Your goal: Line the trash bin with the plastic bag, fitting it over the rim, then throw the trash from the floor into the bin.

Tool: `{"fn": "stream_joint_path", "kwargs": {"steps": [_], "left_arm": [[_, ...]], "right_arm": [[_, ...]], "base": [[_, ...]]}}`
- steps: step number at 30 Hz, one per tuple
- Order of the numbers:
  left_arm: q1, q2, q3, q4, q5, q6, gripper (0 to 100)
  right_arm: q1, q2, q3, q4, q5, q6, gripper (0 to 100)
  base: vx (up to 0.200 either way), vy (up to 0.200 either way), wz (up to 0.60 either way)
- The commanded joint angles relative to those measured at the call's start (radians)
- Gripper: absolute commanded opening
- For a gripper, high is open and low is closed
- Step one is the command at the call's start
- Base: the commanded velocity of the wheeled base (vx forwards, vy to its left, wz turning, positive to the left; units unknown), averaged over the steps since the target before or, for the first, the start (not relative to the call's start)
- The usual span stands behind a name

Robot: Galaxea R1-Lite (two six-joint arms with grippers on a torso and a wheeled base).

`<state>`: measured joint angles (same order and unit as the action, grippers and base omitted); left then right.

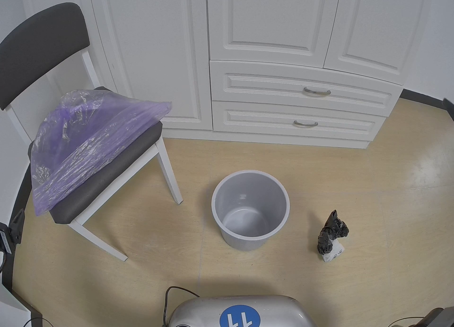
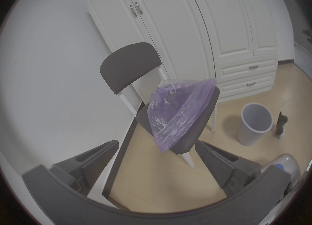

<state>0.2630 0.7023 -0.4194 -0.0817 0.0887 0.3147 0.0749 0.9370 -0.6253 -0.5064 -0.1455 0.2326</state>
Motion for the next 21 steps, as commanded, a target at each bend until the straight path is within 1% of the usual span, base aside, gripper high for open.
{"fn": "stream_joint_path", "kwargs": {"steps": [1,2,3,5,6,7,8,9,10,13,17,19,21], "left_arm": [[0.282,0.23,-0.024,-0.093,-0.147,0.162,100],[0.321,0.255,-0.021,-0.104,-0.179,0.185,100],[0.392,0.295,-0.013,-0.128,-0.245,0.227,100],[0.538,0.381,0.002,-0.211,-0.406,0.304,100],[0.582,0.414,0.008,-0.25,-0.471,0.328,100],[0.607,0.434,0.011,-0.274,-0.509,0.342,100],[0.668,0.503,0.036,-0.365,-0.65,0.371,100],[0.673,0.517,0.044,-0.385,-0.676,0.371,100],[0.674,0.554,0.062,-0.443,-0.718,0.363,100],[0.674,0.609,0.08,-0.494,-0.718,0.363,100],[0.66,0.632,0.086,-0.5,-0.719,0.365,100],[0.611,0.643,0.093,-0.5,-0.718,0.36,100],[0.601,0.648,0.099,-0.5,-0.718,0.359,100]], "right_arm": [[0.256,0.362,-0.024,-0.343,-0.29,0.019,100],[0.273,0.361,-0.011,-0.357,-0.29,0.005,100],[0.296,0.355,0.007,-0.366,-0.29,-0.012,100],[0.327,0.348,0.033,-0.37,-0.292,-0.035,100],[0.335,0.342,0.042,-0.368,-0.292,-0.042,100],[0.341,0.341,0.049,-0.368,-0.292,-0.048,100],[0.364,0.341,0.068,-0.373,-0.289,-0.079,100],[0.368,0.344,0.073,-0.374,-0.289,-0.087,100],[0.381,0.356,0.085,-0.379,-0.287,-0.104,100],[0.393,0.387,0.098,-0.38,-0.287,-0.104,100],[0.393,0.398,0.104,-0.38,-0.287,-0.102,100],[0.393,0.396,0.104,-0.38,-0.287,-0.102,100],[0.391,0.396,0.104,-0.38,-0.287,-0.102,100]], "base": [[0.0,0.0,0.0],[0.0,0.0,0.0],[0.0,0.0,0.0],[0.0,0.0,0.0],[0.0,0.0,0.0],[0.0,0.0,0.0],[0.0,0.0,0.0],[0.0,0.0,0.0],[0.0,0.0,0.0],[0.0,0.0,0.0],[0.0,0.0,0.0],[0.0,0.0,0.0],[0.0,0.0,0.0]]}}
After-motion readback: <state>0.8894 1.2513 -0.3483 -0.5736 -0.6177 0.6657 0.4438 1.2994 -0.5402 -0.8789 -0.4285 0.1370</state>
